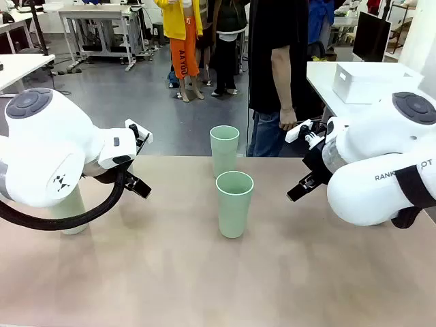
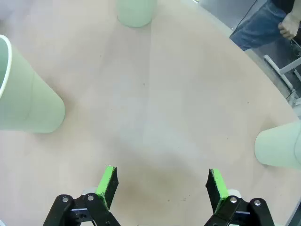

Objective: Stack the cups and store them in the basket.
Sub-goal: Pick up two Reusable plastic cups , one in each hand.

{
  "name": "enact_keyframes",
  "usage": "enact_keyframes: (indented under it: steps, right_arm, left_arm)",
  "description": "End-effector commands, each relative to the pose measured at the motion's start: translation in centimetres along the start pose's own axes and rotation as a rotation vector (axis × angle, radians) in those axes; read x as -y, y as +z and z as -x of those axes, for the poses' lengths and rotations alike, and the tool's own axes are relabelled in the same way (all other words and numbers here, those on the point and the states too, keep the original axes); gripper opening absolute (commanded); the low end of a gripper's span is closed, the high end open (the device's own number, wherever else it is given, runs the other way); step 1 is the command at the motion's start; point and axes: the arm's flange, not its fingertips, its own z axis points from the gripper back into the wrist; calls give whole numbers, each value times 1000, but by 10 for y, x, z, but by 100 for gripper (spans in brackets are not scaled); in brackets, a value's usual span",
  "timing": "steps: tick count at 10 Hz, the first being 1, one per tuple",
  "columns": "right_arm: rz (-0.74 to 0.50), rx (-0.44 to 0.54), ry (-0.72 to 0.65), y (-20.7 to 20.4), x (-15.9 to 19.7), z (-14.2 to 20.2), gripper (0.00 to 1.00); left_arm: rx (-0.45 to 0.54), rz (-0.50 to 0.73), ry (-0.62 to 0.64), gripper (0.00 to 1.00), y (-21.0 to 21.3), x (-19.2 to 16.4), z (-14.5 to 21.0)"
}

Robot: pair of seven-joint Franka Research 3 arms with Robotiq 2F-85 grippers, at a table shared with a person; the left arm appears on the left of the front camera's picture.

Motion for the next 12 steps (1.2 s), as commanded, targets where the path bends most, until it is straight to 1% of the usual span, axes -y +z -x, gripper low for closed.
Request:
enact_keyframes:
  steps: [1, 10, 11, 12]
  right_arm:
    - [1, 7, 8, 2, 0, -2, 100]
    - [0, 0, 2, 0, 0, 0, 100]
    - [7, 26, -23, 20, 5, -20, 100]
    - [-10, 41, -37, 43, 10, -39, 100]
  left_arm:
    - [3, -3, 3, 100, 3, -1, 1]
    - [0, 0, 1, 100, 0, 0, 0]
    - [41, 40, -4, 100, 18, -5, -13]
    - [65, 73, -13, 100, 42, -16, -29]
